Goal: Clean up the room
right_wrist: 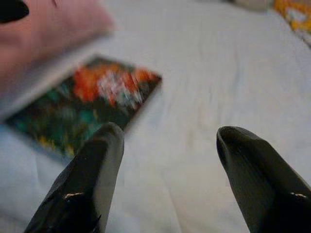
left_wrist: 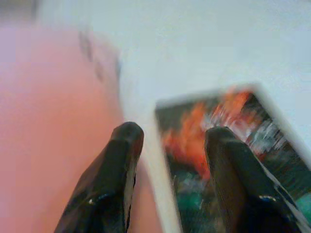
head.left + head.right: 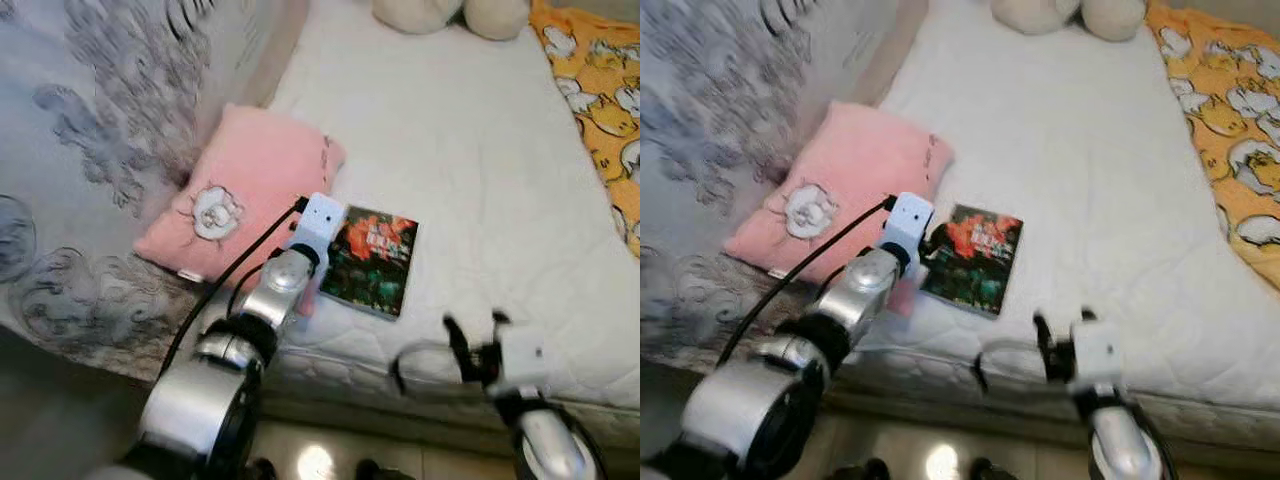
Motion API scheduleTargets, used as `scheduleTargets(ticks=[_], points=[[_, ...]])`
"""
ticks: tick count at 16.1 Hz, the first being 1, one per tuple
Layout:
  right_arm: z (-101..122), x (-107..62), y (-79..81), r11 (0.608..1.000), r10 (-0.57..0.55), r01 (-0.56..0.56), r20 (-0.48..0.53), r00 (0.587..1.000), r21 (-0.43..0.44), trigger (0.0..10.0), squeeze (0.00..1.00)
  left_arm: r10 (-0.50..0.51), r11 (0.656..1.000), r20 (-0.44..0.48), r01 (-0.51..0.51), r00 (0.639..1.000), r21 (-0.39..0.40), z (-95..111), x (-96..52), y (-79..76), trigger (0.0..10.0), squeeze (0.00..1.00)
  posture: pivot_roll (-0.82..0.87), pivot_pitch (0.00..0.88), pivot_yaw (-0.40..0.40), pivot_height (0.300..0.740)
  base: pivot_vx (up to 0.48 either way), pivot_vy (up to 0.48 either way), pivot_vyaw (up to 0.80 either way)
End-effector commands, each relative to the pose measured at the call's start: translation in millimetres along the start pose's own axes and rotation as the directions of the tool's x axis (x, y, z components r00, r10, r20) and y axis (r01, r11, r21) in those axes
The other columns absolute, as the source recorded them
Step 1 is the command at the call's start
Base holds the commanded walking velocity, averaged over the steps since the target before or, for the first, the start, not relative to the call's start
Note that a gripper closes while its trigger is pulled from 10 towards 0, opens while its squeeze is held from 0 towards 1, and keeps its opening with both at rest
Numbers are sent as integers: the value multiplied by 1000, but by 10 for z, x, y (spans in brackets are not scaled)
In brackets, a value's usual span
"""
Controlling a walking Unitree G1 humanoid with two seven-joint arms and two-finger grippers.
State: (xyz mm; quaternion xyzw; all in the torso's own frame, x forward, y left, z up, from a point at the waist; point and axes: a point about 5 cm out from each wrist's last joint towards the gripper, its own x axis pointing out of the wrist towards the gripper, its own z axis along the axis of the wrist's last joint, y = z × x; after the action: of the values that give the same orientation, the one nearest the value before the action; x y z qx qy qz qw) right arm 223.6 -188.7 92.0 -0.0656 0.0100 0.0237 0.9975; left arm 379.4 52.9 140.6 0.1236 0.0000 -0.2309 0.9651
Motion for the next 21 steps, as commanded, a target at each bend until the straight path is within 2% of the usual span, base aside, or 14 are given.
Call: scheduleTargets(ticks=[1, 2, 3, 4, 5, 6, 7, 9, 12, 13, 15, 16, 19, 21], points=[[-109, -13, -83, 998, -59, 60, -31, 998, 20, 10000, 0, -36, 999, 84, 35, 996, 11, 36, -49, -24, 10000, 0, -10, 10, 20, 740, 0, 0, 0], [-139, 24, -115, 995, -89, 90, -36, 995, 41, 10000, 0, -46, 999, 135, 47, 990, -2, 39, -117, -71, 10000, 0, 5, 0, 26, 740, 0, 0, 0], [-187, 124, -159, 986, -143, 146, -43, 989, 80, 10000, 0, -27, 997, 215, 42, 976, -65, 46, -258, -137, 10000, 0, 38, 0, 38, 740, 0, 0, 0], [-197, 224, -192, 976, -181, 184, -39, 983, 114, 10000, 0, 42, 992, 275, -7, 961, -130, 65, -365, -130, 10000, 0, 57, 0, 42, 740, 0, 0, 0], [-189, 296, -204, 972, -196, 199, -32, 980, 127, 10000, 0, 75, 992, 276, -43, 958, -119, 34, -396, -120, 10000, 0, 64, 0, 43, 740, 0, -480, 0], [-167, 370, -202, 971, -199, 200, -21, 980, 129, 10000, 0, 85, 988, 250, -50, 965, -145, -34, -388, -115, 10000, 0, 64, 0, 37, 740, 0, -356, 0], [-165, 383, -200, 972, -197, 198, -19, 980, 128, 10000, 0, 88, 989, 246, -56, 965, -137, -42, -390, -112, 10000, 0, 64, 0, 37, 740, 0, 0, 0], [-162, 462, -194, 976, -186, 185, -6, 983, 119, 10000, 0, 92, 994, 214, -76, 972, -81, -60, -383, -7, 10000, 0, 70, 0, 26, 740, 0, 0, 0], [-171, 491, -218, 962, -223, 219, 7, 975, 164, 10000, 0, 84, 995, 221, -70, 972, -72, -19, -395, 157, 10000, 0, 71, 0, 21, 740, 315, 0, 0], [-203, 494, -210, 951, -243, 243, -21, 970, 191, 10000, 0, 80, 995, 223, -66, 971, -70, -12, -386, 170, 10000, 0, 62, 0, 25, 740, 480, 0, -775], [-203, 510, -142, 964, -210, 208, -9, 978, 165, 10000, 0, 80, 995, 218, -63, 973, -81, -15, -374, 169, 10000, 0, 53, 0, 34, 740, 480, 0, -769], [-179, 513, -89, 977, -177, 173, 17, 984, 128, 10000, 0, 74, 995, 203, -59, 976, -79, -28, -365, 142, 10000, 0, 47, 0, 34, 740, 480, 0, 0], [-169, 534, -79, 978, -171, 167, 25, 985, 125, 10000, 0, 109, 993, 142, -103, 984, -50, -125, -351, 151, 10000, 0, 34, 0, 38, 740, 320, 0, 0], [-142, 559, -61, 978, -169, 163, 35, 985, 130, 10000, 0, 123, 986, 144, -105, 982, -126, -125, -355, 183, 10000, 0, 29, 0, 38, 740, 217, 0, 0]])
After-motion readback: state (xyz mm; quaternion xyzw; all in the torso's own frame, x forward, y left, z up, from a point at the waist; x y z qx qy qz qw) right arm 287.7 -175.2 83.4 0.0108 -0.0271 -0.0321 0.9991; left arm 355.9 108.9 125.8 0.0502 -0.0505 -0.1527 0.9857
